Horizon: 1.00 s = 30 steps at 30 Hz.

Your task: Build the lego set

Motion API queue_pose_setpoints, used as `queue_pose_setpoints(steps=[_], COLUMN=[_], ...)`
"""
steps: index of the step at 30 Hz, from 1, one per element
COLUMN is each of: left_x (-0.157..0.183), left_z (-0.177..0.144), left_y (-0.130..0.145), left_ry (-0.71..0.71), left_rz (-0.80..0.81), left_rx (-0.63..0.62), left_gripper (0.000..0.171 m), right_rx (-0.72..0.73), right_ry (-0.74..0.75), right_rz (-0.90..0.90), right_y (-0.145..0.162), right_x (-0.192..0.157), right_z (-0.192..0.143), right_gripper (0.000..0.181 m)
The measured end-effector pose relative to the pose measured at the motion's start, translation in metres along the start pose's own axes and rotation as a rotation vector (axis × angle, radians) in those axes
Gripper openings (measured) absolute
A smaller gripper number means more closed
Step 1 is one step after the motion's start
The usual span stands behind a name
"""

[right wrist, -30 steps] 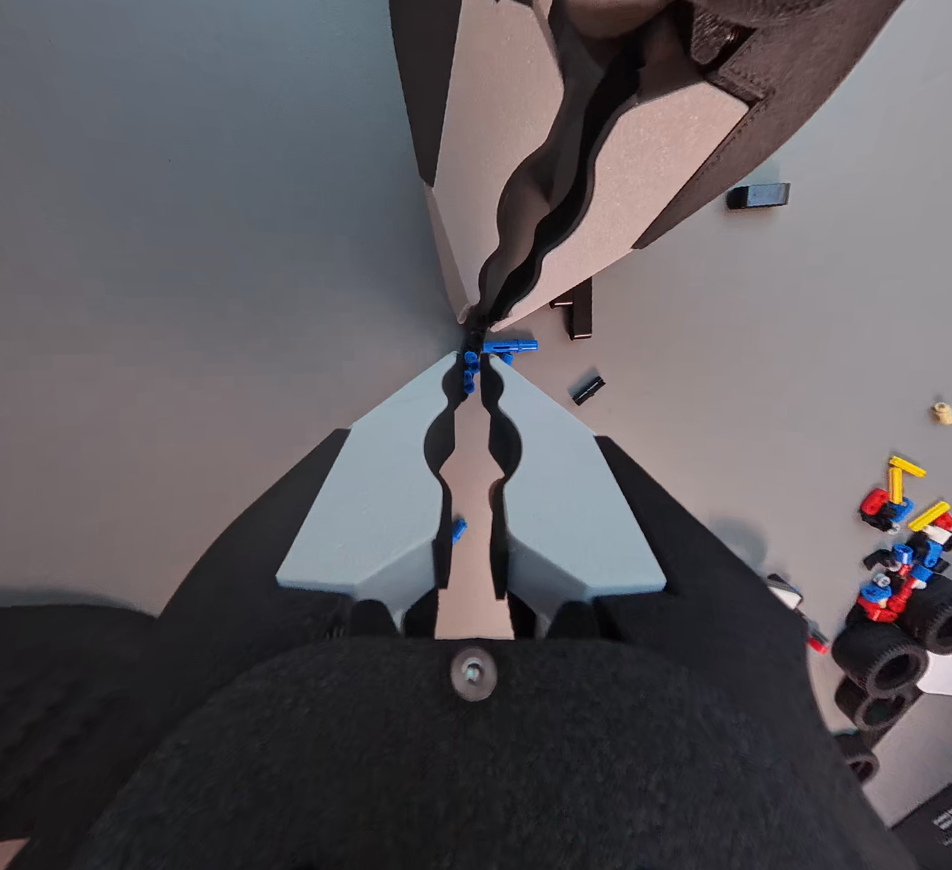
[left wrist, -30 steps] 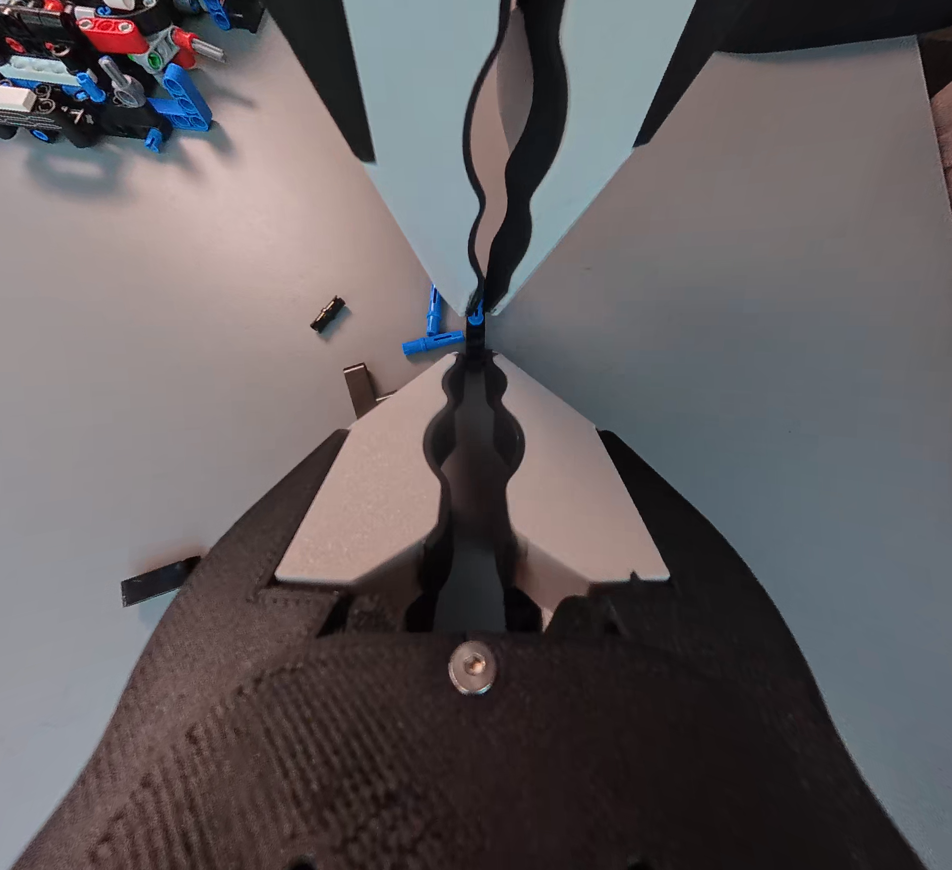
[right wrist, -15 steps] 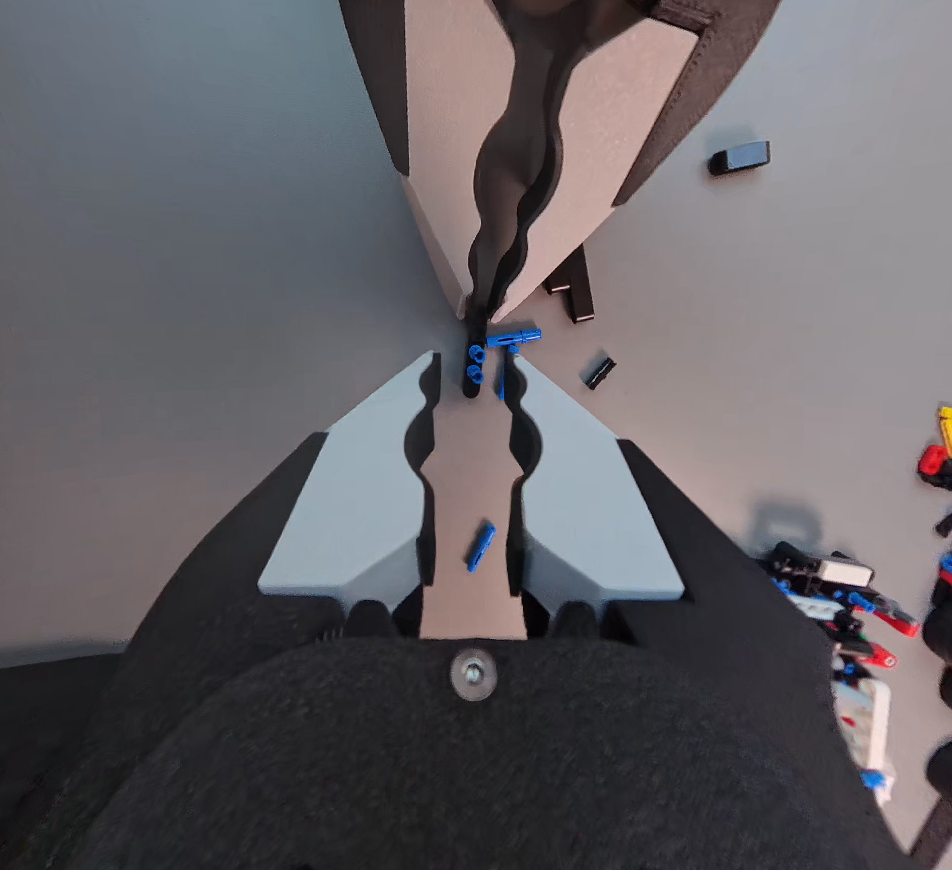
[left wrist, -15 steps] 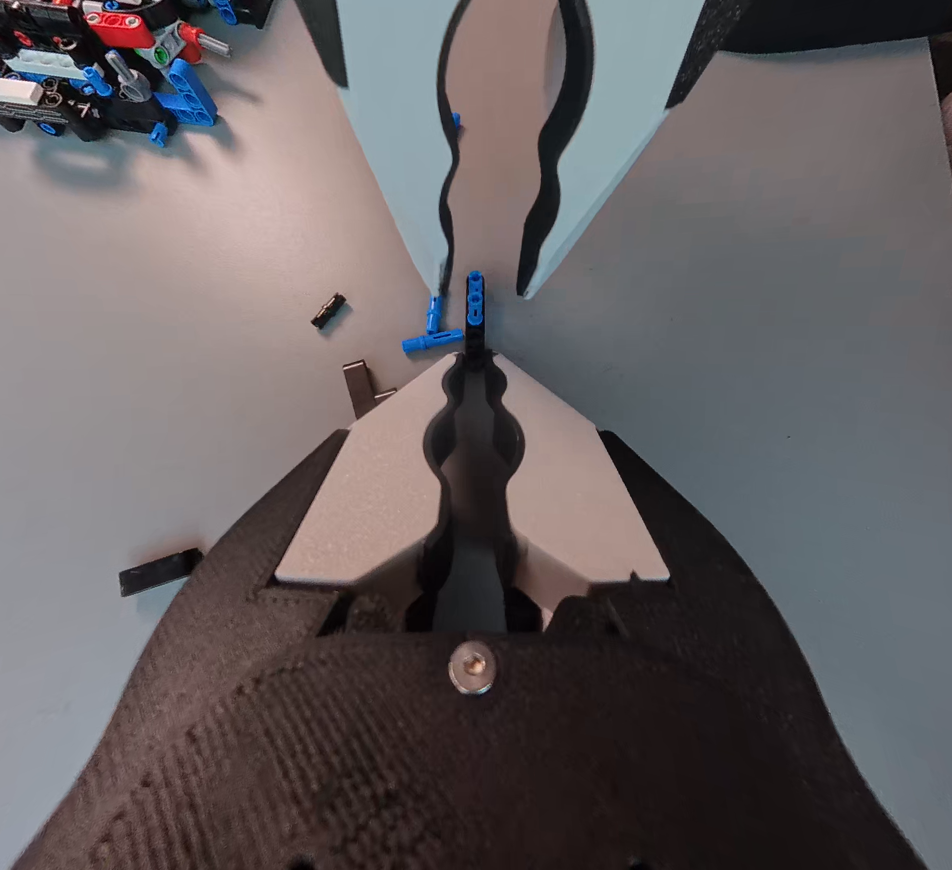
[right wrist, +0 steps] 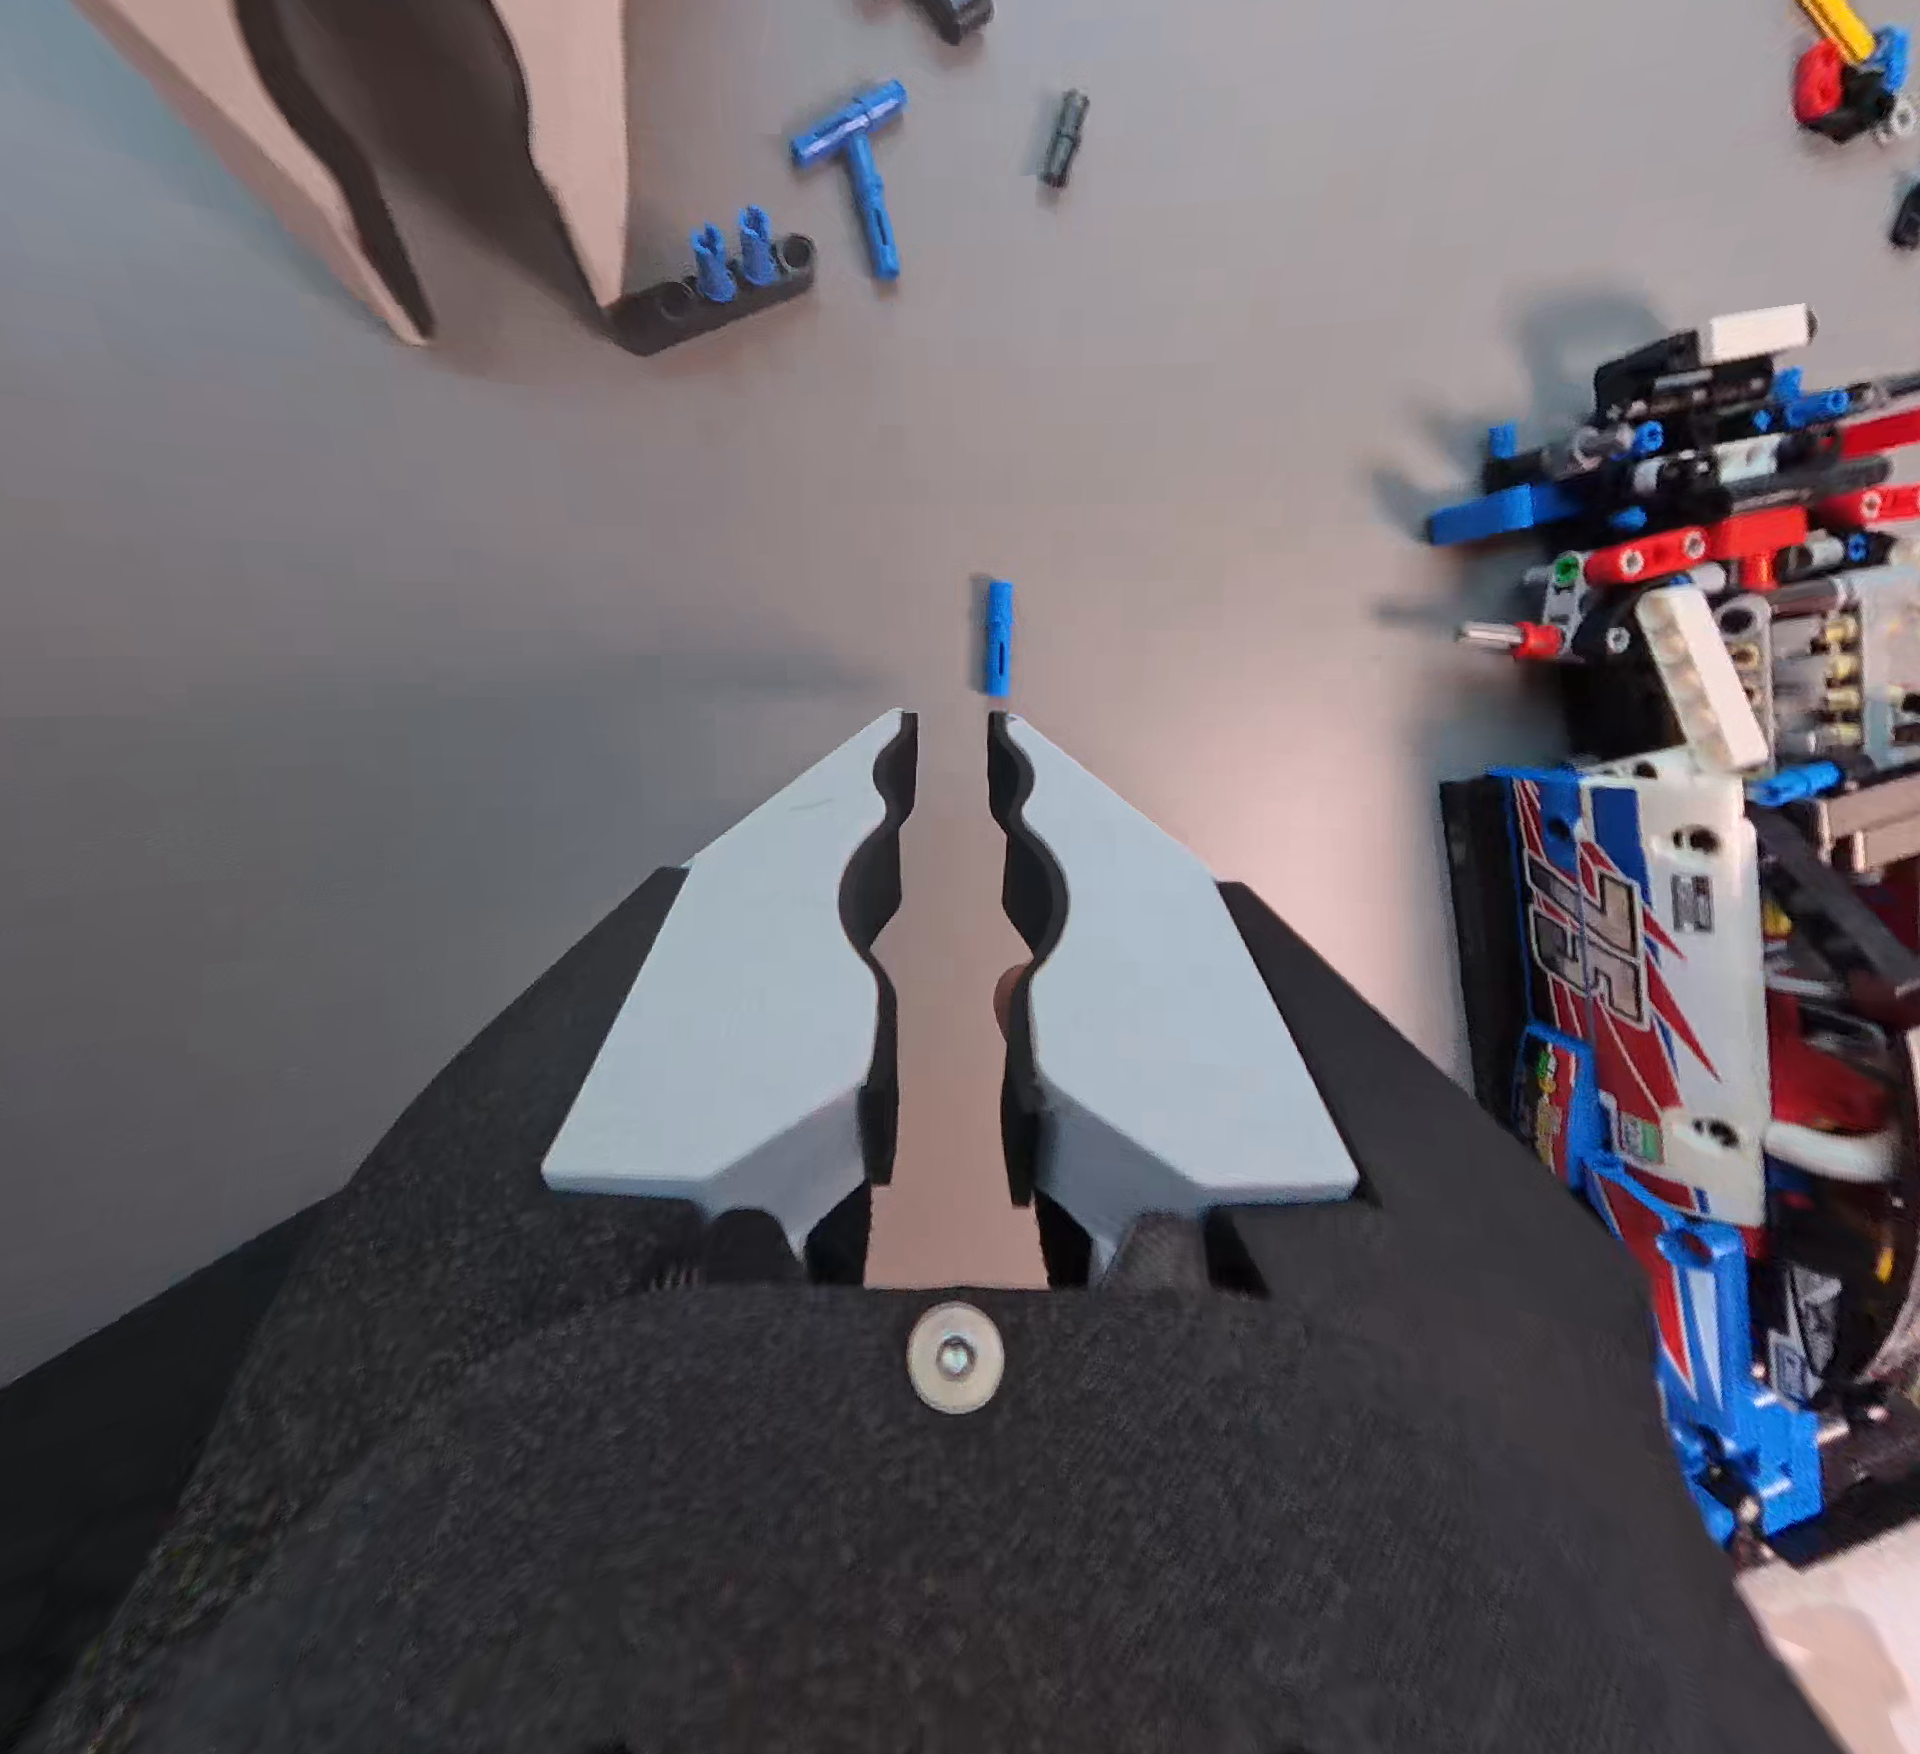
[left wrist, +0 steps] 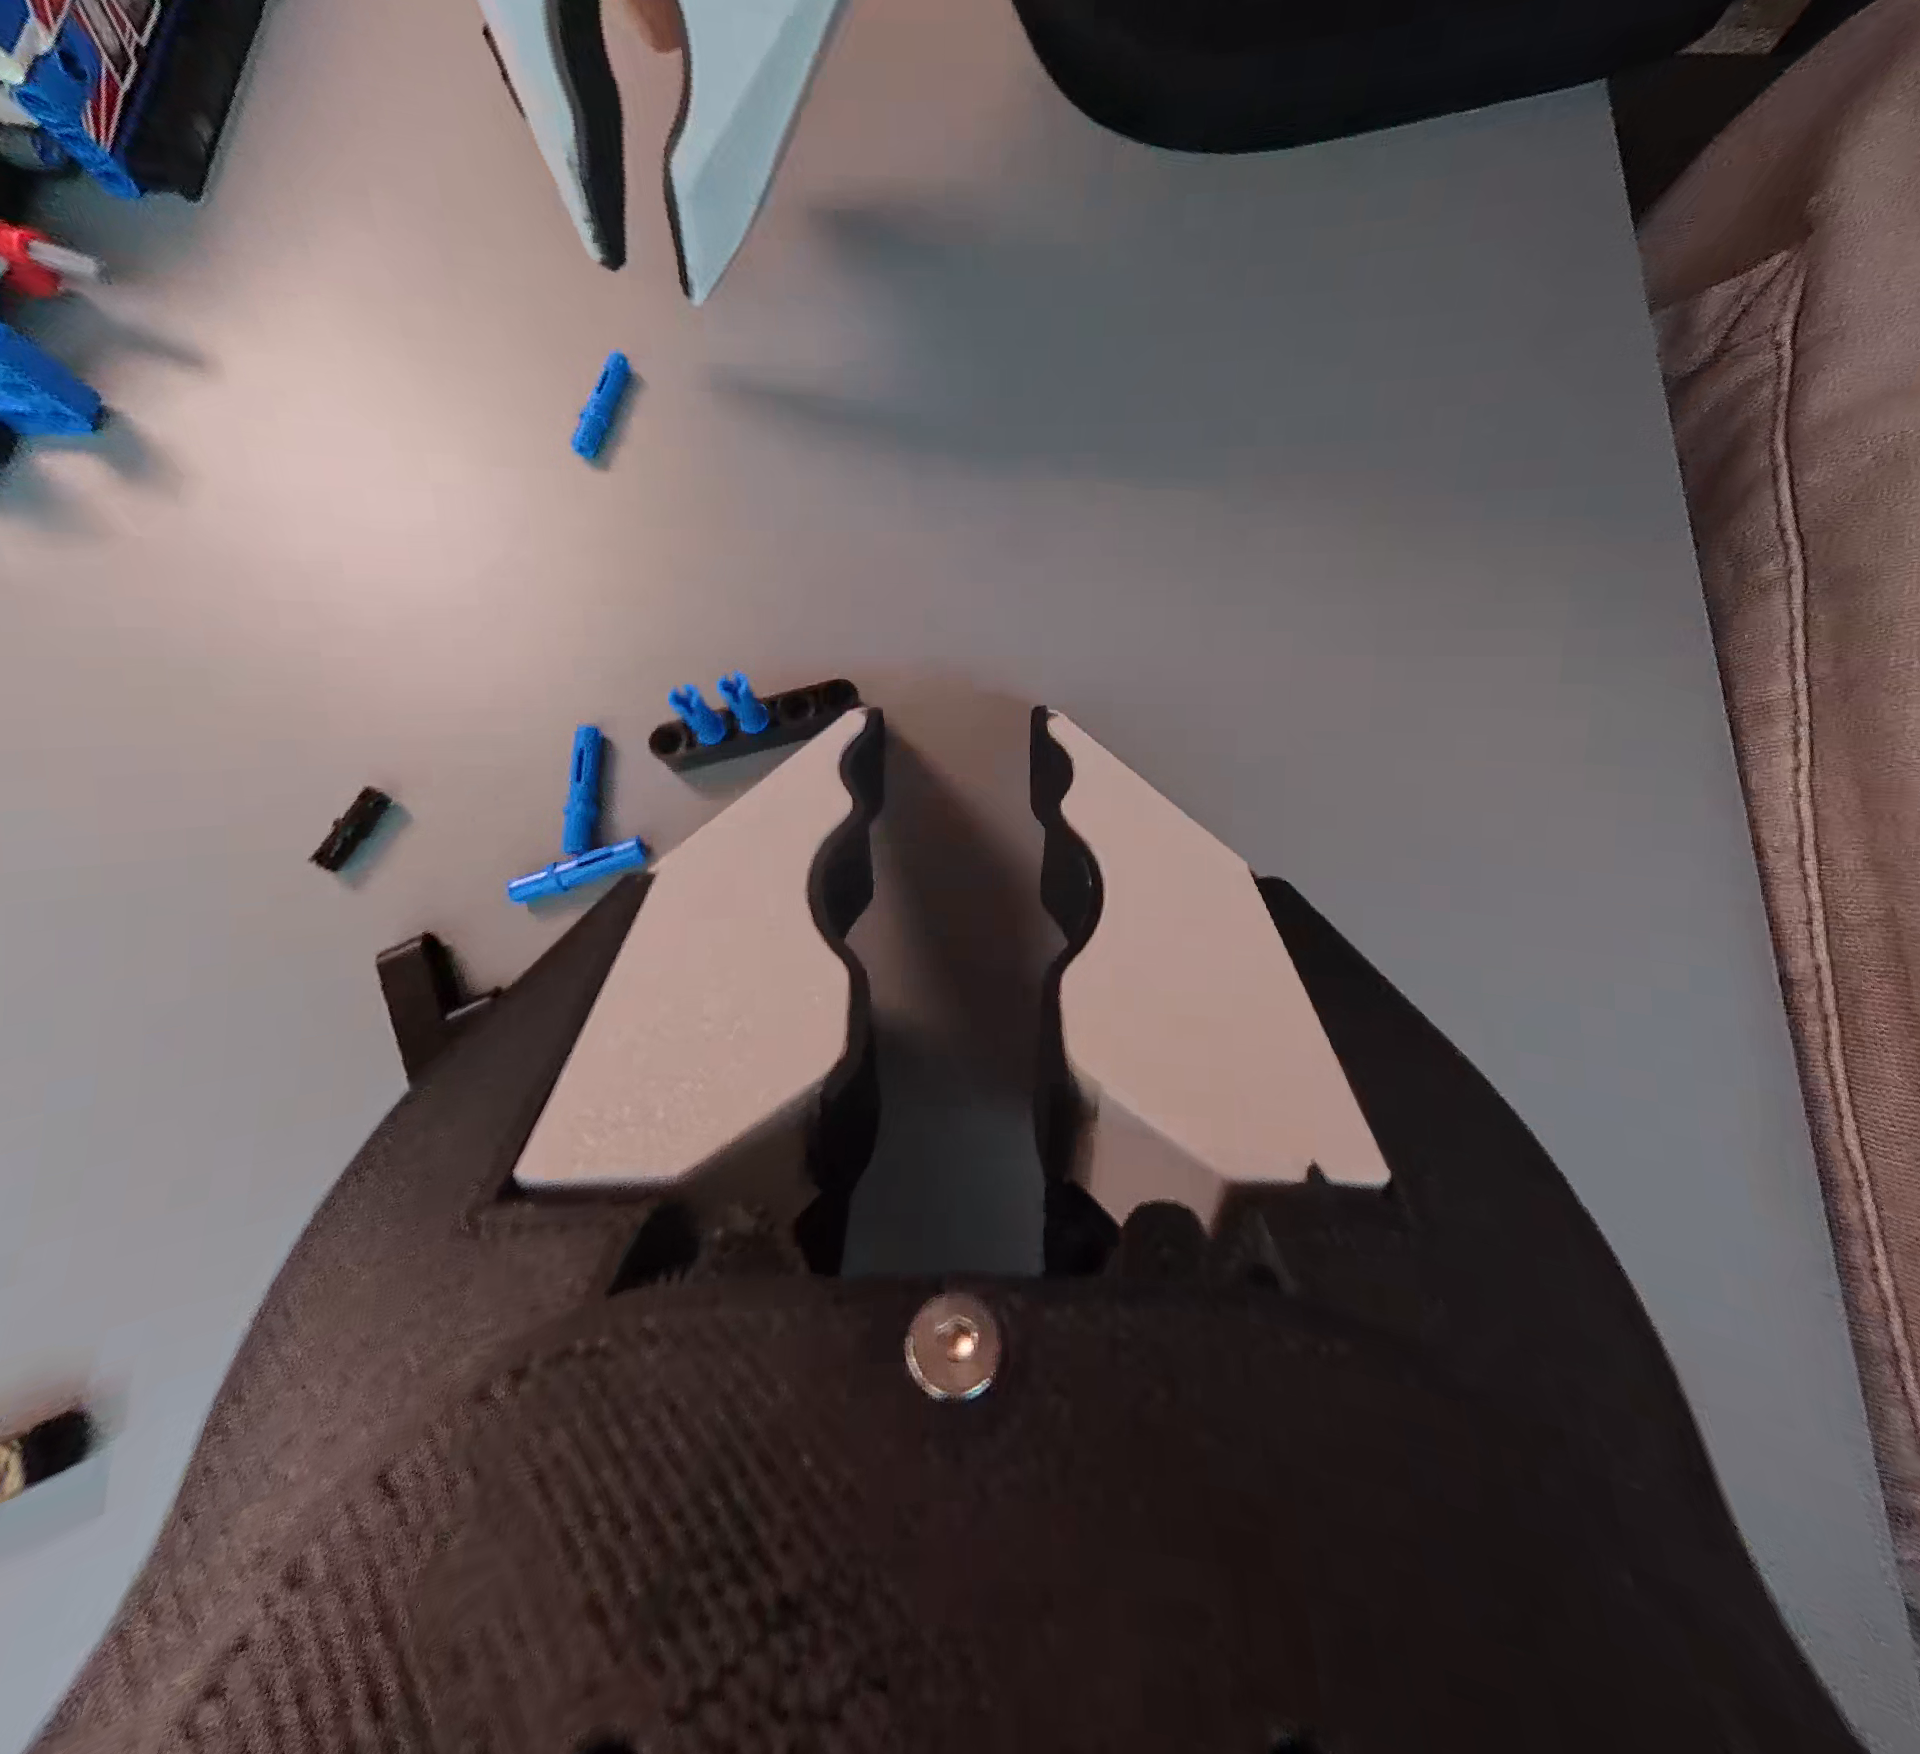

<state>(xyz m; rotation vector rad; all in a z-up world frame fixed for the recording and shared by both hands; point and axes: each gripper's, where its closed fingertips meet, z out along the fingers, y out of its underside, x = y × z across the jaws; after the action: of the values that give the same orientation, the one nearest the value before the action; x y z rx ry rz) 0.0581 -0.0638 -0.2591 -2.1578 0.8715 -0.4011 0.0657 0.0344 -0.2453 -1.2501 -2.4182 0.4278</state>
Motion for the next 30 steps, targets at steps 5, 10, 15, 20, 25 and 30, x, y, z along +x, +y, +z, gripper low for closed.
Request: queue_pose_setpoints(steps=[5,10,15,20,25,30], left_x=[-0.01,-0.033,-0.034,-0.013,-0.009,-0.004], left_z=[-0.009,-0.034,-0.041,-0.035,-0.032,-0.047], left_y=[-0.014,-0.019,-0.028,-0.042,-0.039,-0.052], left_ry=[-0.029,-0.082,-0.083,-0.054,-0.051,0.033], left_rz=[0.011,-0.075,-0.067,0.035,0.052,-0.007], left_rx=[0.086,0.214,0.305,0.333,0.313,0.427], left_gripper=[0.032,0.036,0.03,0.02,0.004,0.003], right_rx=[0.031,0.026,0.126,0.221,0.23,0.376], right_ry=[-0.004,-0.086,-0.185,-0.172,-0.154,-0.144], right_rz=[0.045,0.049,-0.008,-0.096,-0.138,-0.142], right_y=[0.006,-0.001,-0.026,-0.063,-0.074,-0.086], right_x=[0.01,0.007,-0.021,-0.05,-0.06,-0.06], right_z=[0.007,0.02,0.01,-0.011,-0.017,-0.034], right_gripper=[0.011,0.003,0.002,0.002,0.002,0.002])
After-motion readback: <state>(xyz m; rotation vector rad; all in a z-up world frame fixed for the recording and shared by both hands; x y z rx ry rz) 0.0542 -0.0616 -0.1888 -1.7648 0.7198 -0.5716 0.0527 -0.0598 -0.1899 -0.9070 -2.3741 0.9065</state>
